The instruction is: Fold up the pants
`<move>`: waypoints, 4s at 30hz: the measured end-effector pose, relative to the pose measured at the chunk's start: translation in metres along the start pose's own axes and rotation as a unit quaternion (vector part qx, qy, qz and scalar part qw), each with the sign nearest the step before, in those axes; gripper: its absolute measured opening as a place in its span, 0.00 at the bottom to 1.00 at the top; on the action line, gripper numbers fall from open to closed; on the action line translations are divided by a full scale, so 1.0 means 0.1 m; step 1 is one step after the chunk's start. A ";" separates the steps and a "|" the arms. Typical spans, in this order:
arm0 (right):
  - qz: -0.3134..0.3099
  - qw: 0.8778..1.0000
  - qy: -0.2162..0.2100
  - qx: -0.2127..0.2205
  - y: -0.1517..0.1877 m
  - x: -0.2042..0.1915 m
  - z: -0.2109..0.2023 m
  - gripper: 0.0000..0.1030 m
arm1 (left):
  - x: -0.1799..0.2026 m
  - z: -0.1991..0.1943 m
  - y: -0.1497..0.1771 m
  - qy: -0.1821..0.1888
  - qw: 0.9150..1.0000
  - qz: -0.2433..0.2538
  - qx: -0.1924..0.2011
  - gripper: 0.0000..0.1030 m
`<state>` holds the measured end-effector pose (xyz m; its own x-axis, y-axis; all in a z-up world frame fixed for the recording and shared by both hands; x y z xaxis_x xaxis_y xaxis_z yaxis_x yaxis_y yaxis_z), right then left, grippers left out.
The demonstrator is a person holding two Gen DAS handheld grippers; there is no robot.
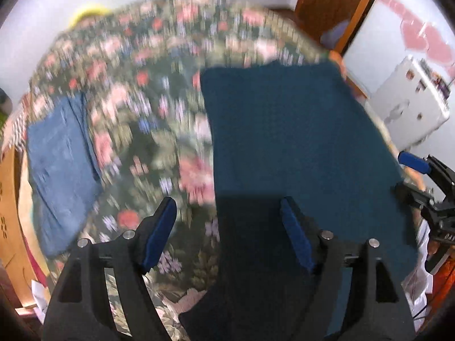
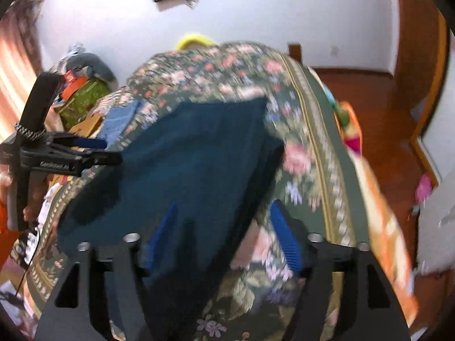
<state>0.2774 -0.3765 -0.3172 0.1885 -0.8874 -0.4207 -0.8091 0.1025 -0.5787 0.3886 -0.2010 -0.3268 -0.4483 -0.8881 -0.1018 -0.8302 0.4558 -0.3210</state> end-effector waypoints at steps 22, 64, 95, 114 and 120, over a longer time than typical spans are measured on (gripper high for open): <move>0.104 0.985 -0.138 -0.018 -0.23 0.21 0.76 0.70 | 0.34 0.69 -0.33 0.166 0.982 -0.041 -0.080 0.76; -0.182 0.947 -0.260 0.036 -1.96 -3.23 0.84 0.26 | -2.56 -1.79 0.22 -0.059 0.951 -0.193 0.236 0.15; -0.171 0.972 -0.125 -0.103 -1.80 -2.34 2.92 0.31 | -3.36 0.93 -0.06 -0.085 0.962 -0.258 0.032 0.49; -0.230 0.955 -0.143 0.121 -1.94 -3.09 0.09 0.32 | -3.00 -2.12 0.74 -0.155 0.929 -0.237 0.239 0.46; -0.266 0.926 -0.177 0.200 -1.58 -3.53 -0.81 0.32 | -2.47 -3.15 1.07 -0.155 0.899 -0.231 0.337 0.46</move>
<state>0.2933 -0.1157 -0.0206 0.7288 -0.6647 -0.1643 -0.2926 -0.0854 -0.9524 0.3060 0.0858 -0.0393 0.0945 -0.9949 -0.0348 -0.4682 -0.0136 -0.8835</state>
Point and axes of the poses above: each gripper's, at about its wrist camera, not at the fingertips, and z roughly the way its jaws point, x to its right, y to its underside, the point moved 8 cm from there along z, roughly the way its jaws point, and after that the axes turned 10 degrees about -y, right-handed, at the moved point
